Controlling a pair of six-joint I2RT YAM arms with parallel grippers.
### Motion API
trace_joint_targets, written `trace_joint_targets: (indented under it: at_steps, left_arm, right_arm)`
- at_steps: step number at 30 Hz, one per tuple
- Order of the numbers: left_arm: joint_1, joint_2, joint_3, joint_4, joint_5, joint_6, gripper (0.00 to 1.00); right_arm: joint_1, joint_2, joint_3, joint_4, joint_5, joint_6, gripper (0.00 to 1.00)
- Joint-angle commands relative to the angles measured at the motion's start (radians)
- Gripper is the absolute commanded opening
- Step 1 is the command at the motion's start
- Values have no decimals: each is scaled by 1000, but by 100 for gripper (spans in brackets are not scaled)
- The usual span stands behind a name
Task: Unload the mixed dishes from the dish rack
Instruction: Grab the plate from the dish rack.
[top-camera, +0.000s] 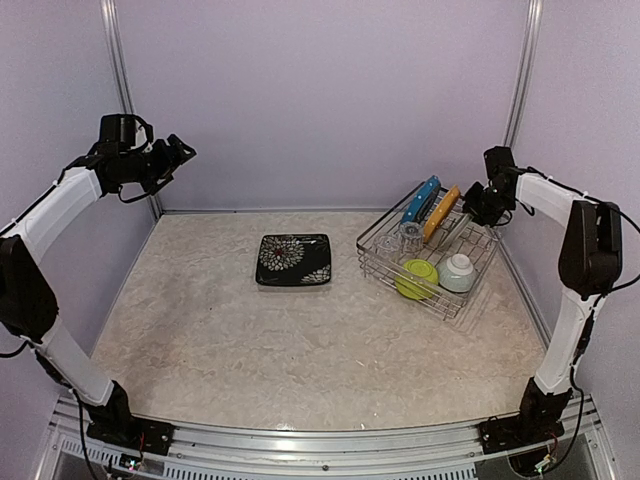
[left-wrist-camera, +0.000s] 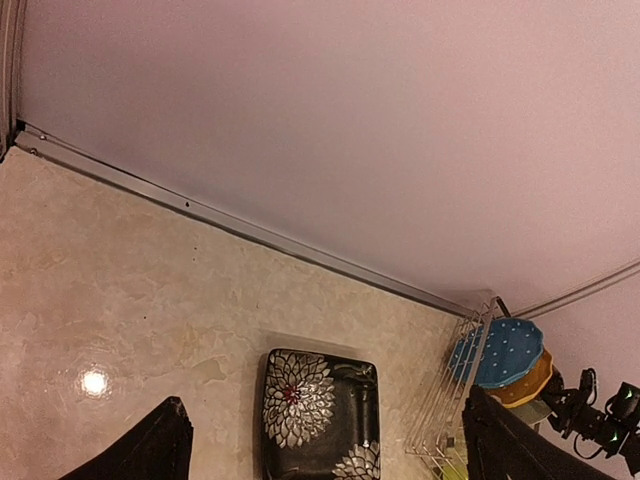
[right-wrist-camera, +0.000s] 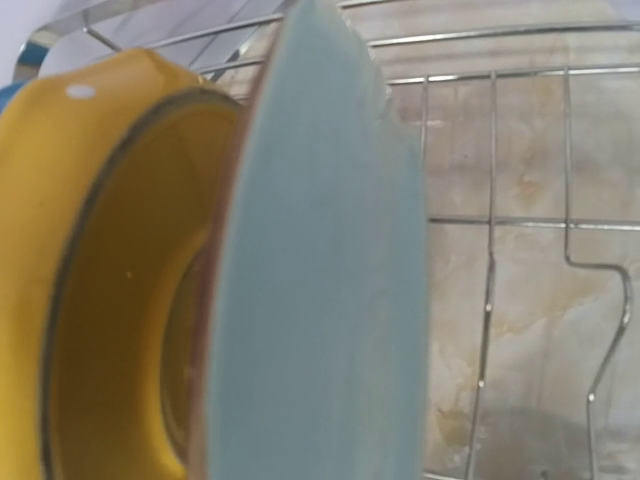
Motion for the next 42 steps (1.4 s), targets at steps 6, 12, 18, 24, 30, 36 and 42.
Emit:
trace_joint_targets:
  at_steps: [6,12,18,24,30,36,42]
  left_arm:
    - [-7,10,-14,26,13,1,90]
    - [-20,11,-15,28,2,24,90]
    - [-36,19,-13,26,-11,37,90]
    - [-53,27,-12,28,-20,40,90]
    - [-63,28,-19,24,-32,50,90]
    - [-63,17,-39,27,-38,51,90]
    - [-67,14,-39,29,-39,55,95]
  right_arm:
    - [-3,-29,60,27,-1,-76,15]
    - [-2,-68,81,31,6,-97,15]
    - [-2,-97,84,21,12,-97,15]
    - [8,-93,137,-18,30,-105,14]
    - [21,-4,329,-205,110,-136,10]
    - [33,29,421,-302,151,-158,9]
    - [38,9,450,-332,149,-174,9]
